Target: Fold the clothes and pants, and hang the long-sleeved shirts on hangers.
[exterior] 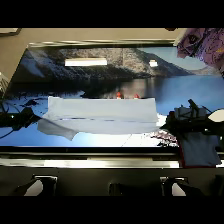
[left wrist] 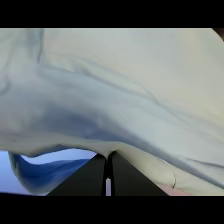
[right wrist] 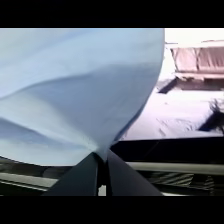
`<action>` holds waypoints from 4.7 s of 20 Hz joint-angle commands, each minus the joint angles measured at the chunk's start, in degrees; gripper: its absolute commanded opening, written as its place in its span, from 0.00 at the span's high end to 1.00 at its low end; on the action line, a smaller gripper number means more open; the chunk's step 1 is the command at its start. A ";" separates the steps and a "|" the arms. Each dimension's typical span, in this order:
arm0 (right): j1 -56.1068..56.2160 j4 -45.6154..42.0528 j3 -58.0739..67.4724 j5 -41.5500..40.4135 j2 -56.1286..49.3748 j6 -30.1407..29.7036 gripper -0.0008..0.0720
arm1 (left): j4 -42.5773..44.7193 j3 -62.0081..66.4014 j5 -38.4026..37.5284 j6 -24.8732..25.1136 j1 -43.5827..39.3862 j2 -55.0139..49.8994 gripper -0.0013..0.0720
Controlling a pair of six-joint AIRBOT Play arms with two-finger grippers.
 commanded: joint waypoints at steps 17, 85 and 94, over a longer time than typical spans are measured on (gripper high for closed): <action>7.80 12.83 8.85 -29.94 -23.93 -10.36 0.94 | -1.97 33.16 3.65 1.16 -5.66 -38.95 0.96; 42.60 -24.06 61.22 -0.66 -25.73 44.11 0.95 | 6.67 50.73 -4.33 -14.60 -24.35 -28.68 0.96; 52.48 -23.74 61.22 -12.20 -38.71 50.99 0.95 | 6.69 50.73 -6.56 -11.80 -20.37 -27.10 0.96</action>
